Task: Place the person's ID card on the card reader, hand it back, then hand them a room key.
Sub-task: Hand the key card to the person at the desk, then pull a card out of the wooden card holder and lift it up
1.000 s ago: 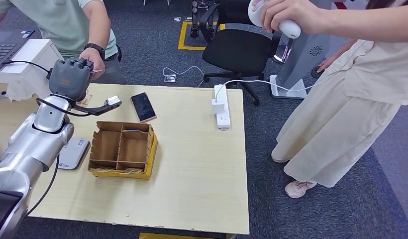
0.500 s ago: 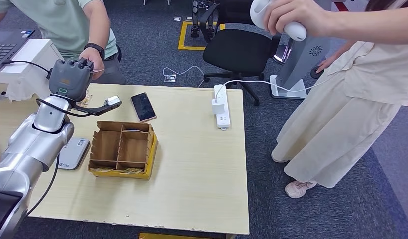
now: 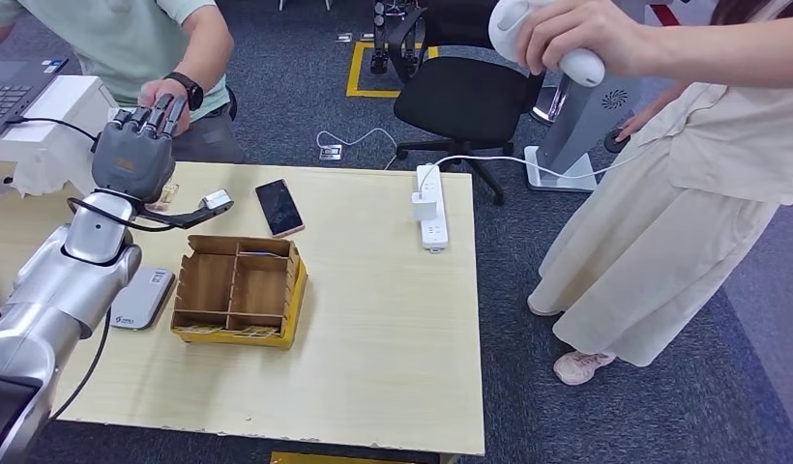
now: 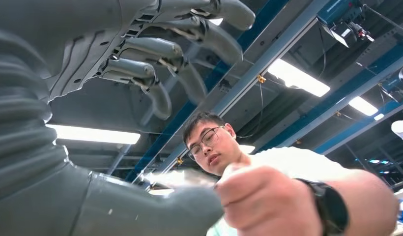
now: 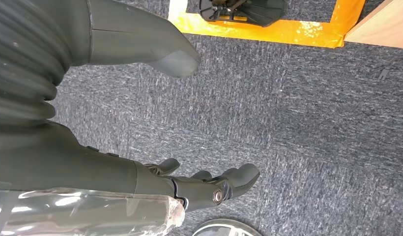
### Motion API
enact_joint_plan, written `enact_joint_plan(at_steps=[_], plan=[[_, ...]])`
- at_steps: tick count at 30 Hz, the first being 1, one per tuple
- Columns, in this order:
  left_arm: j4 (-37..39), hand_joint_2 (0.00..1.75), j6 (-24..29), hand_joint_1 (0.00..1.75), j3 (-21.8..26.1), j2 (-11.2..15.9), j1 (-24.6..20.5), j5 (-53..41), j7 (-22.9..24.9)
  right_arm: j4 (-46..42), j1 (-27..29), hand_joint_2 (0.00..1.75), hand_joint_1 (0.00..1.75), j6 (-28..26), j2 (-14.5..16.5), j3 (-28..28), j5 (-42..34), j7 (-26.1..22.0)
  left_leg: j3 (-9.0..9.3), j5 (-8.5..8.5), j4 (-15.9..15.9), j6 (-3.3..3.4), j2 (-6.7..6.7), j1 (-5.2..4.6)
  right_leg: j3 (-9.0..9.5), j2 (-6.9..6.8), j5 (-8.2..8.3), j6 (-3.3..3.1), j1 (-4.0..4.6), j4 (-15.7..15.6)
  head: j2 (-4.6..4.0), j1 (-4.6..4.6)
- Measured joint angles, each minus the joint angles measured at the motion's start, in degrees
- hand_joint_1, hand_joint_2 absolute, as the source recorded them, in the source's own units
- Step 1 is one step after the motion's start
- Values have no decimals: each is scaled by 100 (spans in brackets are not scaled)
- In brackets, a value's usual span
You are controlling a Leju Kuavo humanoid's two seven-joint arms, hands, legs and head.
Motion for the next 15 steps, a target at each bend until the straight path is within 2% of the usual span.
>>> enact_joint_plan(at_steps=[15], plan=[[-39,175,1,0,29,158,49,-177,217,0,15,175,0,-22,0,17,-34,1,0,0,0,0,1,0,1,1,0,0,0,1,1,0]])
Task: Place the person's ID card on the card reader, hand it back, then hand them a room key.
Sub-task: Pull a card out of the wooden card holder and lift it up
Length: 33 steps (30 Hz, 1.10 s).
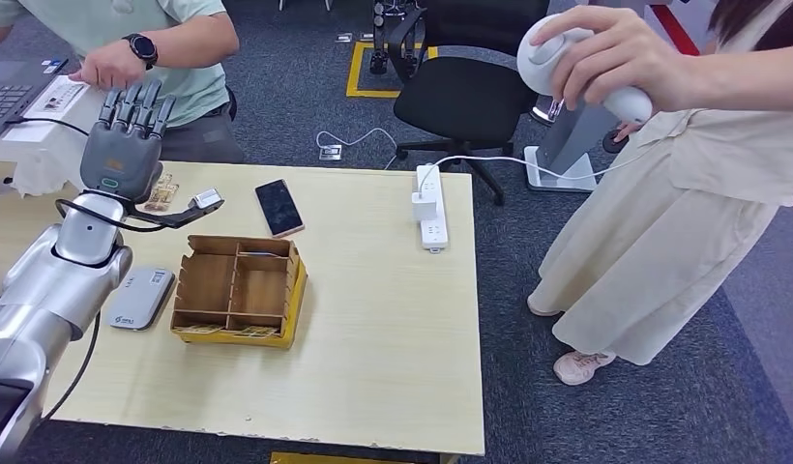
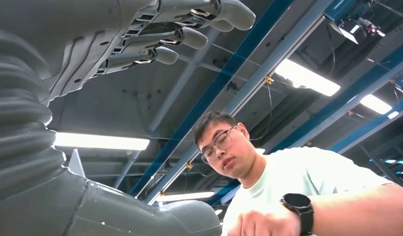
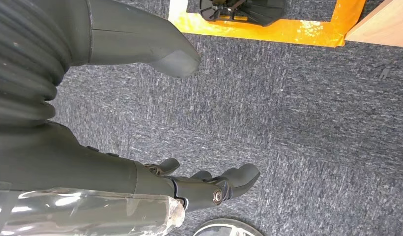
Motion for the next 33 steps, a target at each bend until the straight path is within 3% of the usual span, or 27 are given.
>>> enact_joint_plan(at_steps=[6,16,33], plan=[[-135,175,95,0,153,219,267,138,-3,0,22,175,0,-2,0,0,-33,1,0,0,-1,0,1,3,-1,1,-1,-1,0,1,1,-1],[-915,175,48,0,730,743,1228,415,-25,0,51,175,0,-4,0,0,-74,-1,0,0,-2,-1,4,4,-3,4,-3,-3,0,2,1,-1],[-2079,175,-210,0,1643,1310,2544,773,-409,-10,53,175,0,-2,0,0,-158,-21,0,-1,-2,-1,4,5,-3,3,-3,-4,1,1,1,2]])
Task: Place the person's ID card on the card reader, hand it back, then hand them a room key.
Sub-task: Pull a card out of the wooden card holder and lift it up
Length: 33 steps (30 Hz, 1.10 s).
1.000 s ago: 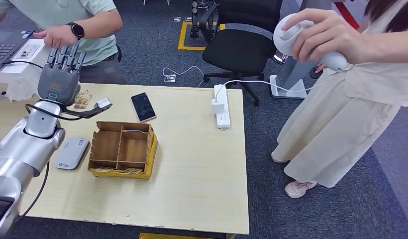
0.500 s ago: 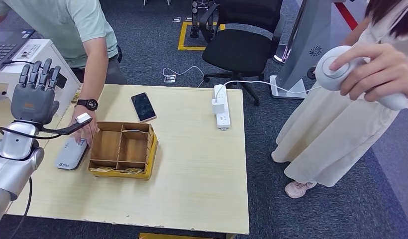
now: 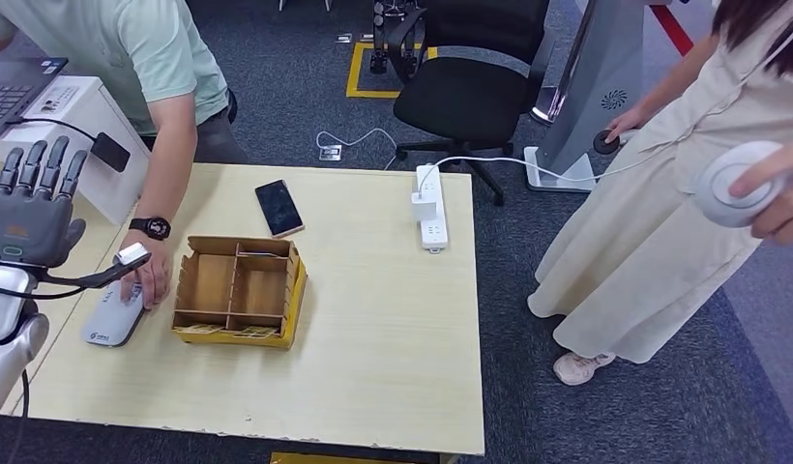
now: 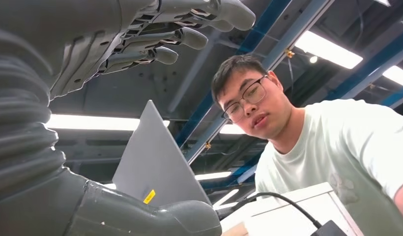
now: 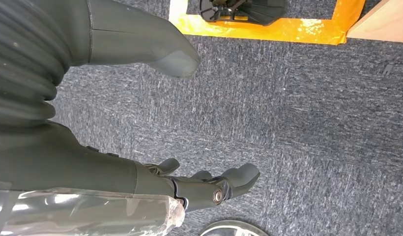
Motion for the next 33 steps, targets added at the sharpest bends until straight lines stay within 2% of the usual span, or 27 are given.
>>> enact_joint_plan(at_steps=[17,33], plan=[[-1382,175,-302,0,813,505,1877,390,-424,-75,-3,175,0,29,-9,2,-108,-46,-1,0,-2,0,3,0,0,2,-2,-1,0,-1,-1,1],[-2412,175,-484,0,1395,645,3569,489,-564,-142,-4,175,0,96,-9,2,-217,-86,-4,-1,-3,-1,-5,1,2,-4,-5,-3,1,-2,-1,-1]])
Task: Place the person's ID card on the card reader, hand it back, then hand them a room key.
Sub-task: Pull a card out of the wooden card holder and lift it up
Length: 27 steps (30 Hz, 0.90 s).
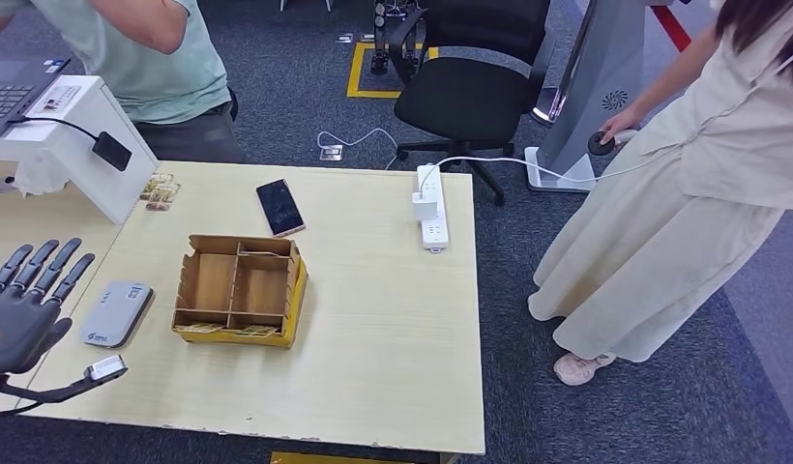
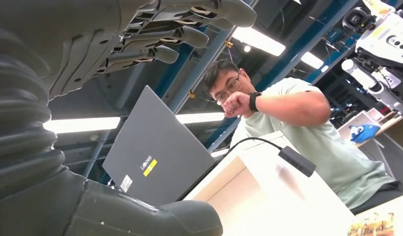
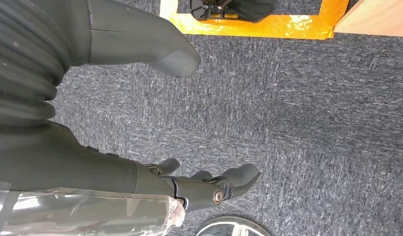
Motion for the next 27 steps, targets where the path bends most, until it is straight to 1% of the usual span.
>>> enact_joint_plan(at_steps=[7,12,19,27], plan=[[-370,175,21,0,113,-24,552,-24,55,-17,1,175,0,3,0,0,-37,-5,1,-1,0,-1,-1,0,1,0,0,0,0,0,0,-1],[-605,175,43,0,116,-141,823,-77,140,-39,-4,175,0,4,0,0,-48,-5,0,-1,0,-2,-2,0,0,-2,0,0,0,-1,-1,-2],[-694,175,75,0,16,-318,935,-176,241,-48,-58,175,0,8,0,1,-82,-11,1,-1,0,-2,-3,0,1,-5,0,0,0,-2,1,-1],[-694,175,92,0,-361,-505,806,-260,256,-48,-123,175,0,22,0,17,-85,-12,1,-1,0,-2,-6,0,1,-11,0,0,0,-2,0,-1]])
